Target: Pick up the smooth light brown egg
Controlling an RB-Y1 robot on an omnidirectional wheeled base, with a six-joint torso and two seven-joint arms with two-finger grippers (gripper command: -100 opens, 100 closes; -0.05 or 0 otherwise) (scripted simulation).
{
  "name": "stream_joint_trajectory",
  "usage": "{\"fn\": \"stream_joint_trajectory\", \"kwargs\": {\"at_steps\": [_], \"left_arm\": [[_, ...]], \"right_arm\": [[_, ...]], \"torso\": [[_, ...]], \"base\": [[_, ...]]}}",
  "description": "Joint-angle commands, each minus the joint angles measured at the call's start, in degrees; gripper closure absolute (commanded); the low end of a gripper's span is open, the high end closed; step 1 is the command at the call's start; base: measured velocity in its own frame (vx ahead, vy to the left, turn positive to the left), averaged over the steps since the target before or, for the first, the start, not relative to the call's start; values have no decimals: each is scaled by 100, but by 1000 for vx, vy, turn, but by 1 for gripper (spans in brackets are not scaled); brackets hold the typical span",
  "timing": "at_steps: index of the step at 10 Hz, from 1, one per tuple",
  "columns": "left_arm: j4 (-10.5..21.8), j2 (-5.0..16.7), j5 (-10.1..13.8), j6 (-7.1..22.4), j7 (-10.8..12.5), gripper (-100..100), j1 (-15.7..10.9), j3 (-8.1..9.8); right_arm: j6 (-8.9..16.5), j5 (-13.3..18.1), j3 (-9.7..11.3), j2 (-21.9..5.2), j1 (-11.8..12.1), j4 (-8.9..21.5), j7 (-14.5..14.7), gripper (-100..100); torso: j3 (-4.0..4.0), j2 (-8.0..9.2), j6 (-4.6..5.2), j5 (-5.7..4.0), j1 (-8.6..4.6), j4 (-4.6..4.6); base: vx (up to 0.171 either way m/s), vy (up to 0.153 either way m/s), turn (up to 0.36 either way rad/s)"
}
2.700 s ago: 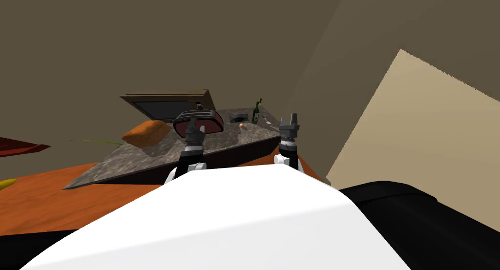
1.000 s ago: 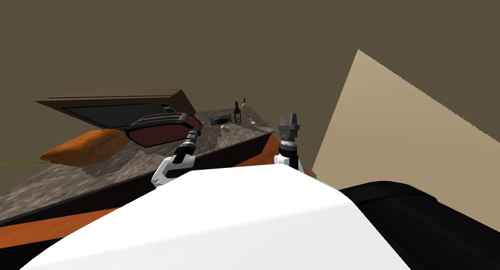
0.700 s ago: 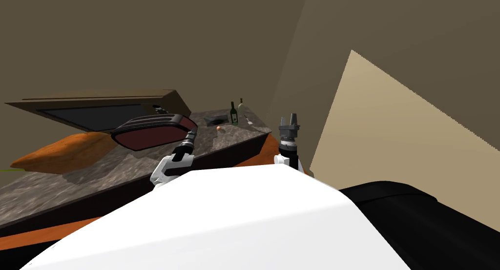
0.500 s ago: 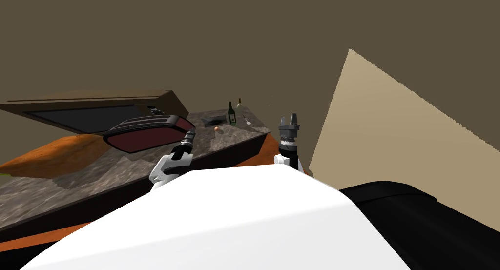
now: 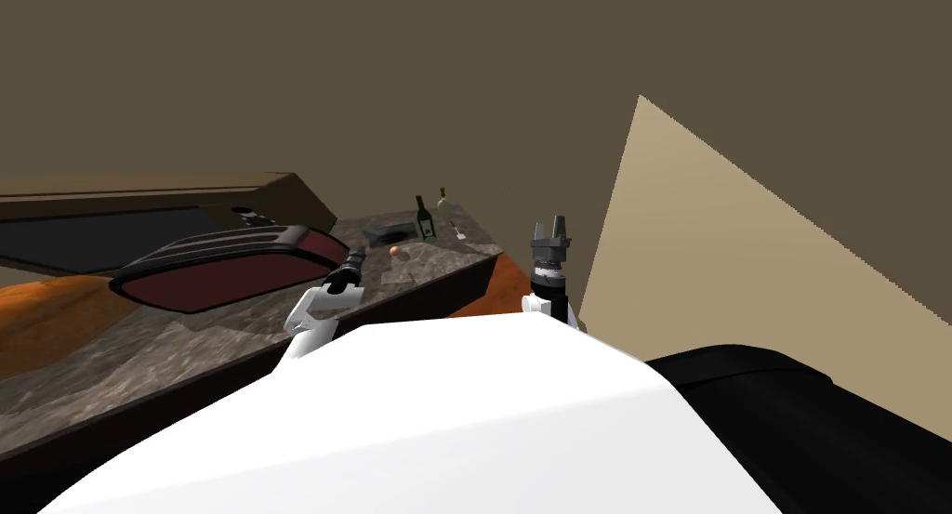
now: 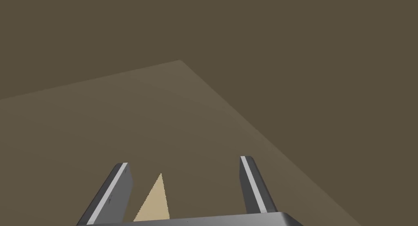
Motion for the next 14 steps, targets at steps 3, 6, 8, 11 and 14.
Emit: {"fn": "stream_joint_trajectory", "kwargs": {"at_steps": [3,6,8,11,14], "left_arm": [[432,112,-162,534,-83,-100,-268,133],[790,202,-248,836,-122,-100,-483,201],[1054,237,-300,1042,-146,-100,-615,230],[1168,240,-302,1040,-143,0,-654,231],[1554,-58,-854,1022,-56,-100,-1106,441]], "right_arm": [[0,0,0,0,0,0,0,0],[0,0,0,0,0,0,0,0],[0,0,-1,-1,0,0,0,0],[0,0,-1,-1,0,0,0,0],[0,0,-2,-2,-1,0,0,0]], "torso": [[1,2,0,0,1,0],[8,13,-2,1,9,3],[7,12,-3,4,23,2],[10,19,-6,5,30,3],[31,55,-6,17,81,11]], "base": [[73,-133,-107],[57,-106,-81],[61,-81,-81],[42,-52,-29],[-51,75,-63]]}}
